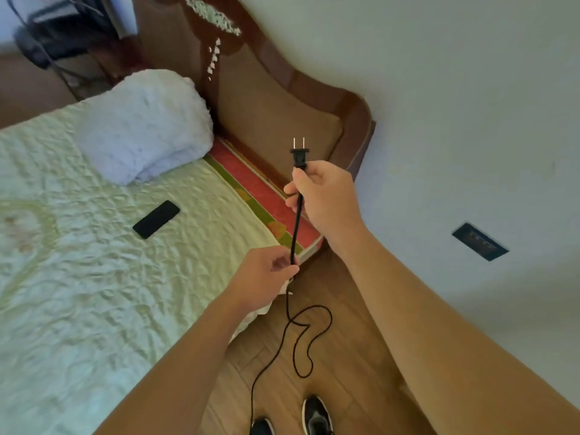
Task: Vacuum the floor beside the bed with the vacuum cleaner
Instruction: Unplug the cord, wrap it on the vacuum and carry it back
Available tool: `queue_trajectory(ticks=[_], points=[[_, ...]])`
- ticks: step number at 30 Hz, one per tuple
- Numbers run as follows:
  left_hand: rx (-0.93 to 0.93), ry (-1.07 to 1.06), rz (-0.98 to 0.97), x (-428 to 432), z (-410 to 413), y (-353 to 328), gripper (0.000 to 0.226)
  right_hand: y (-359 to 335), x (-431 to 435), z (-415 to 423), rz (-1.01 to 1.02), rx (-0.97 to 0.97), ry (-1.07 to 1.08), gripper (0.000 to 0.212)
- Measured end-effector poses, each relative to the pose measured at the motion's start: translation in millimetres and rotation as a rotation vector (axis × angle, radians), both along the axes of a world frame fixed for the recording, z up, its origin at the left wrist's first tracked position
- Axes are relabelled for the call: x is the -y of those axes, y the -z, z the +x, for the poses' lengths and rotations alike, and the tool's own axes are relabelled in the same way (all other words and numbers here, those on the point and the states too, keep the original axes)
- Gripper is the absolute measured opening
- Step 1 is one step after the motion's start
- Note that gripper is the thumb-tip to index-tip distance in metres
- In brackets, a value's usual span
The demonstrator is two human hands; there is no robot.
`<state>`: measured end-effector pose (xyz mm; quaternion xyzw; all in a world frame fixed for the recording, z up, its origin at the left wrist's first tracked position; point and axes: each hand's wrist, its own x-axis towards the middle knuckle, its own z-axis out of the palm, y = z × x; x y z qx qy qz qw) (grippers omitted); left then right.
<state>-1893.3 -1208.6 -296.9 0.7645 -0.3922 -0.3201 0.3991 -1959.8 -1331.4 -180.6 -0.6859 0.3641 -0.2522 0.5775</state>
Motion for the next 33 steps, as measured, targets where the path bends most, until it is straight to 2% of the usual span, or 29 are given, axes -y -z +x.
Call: queue_trajectory(ticks=[4, 17, 27, 33], points=[[-0.055, -0.141, 0.002, -17, 10, -12, 0.025, -9, -12, 25, -0.025, -0.007, -0.138, 0.015], [-0.149, -0.583, -0.038, -104, 7, -21, 0.021, -15, -82, 76, 0.052, 0.042, -0.505, 0.009], [-0.171, -0.890, -0.068, -247, -12, -22, 0.013, -14, -232, 104, 0.042, 0.027, -0.822, 0.016], [-0.181, -1.028, -0.096, -349, -34, -7, 0.016, 0, -345, 107, 0.046, 0.000, -0.973, 0.019]])
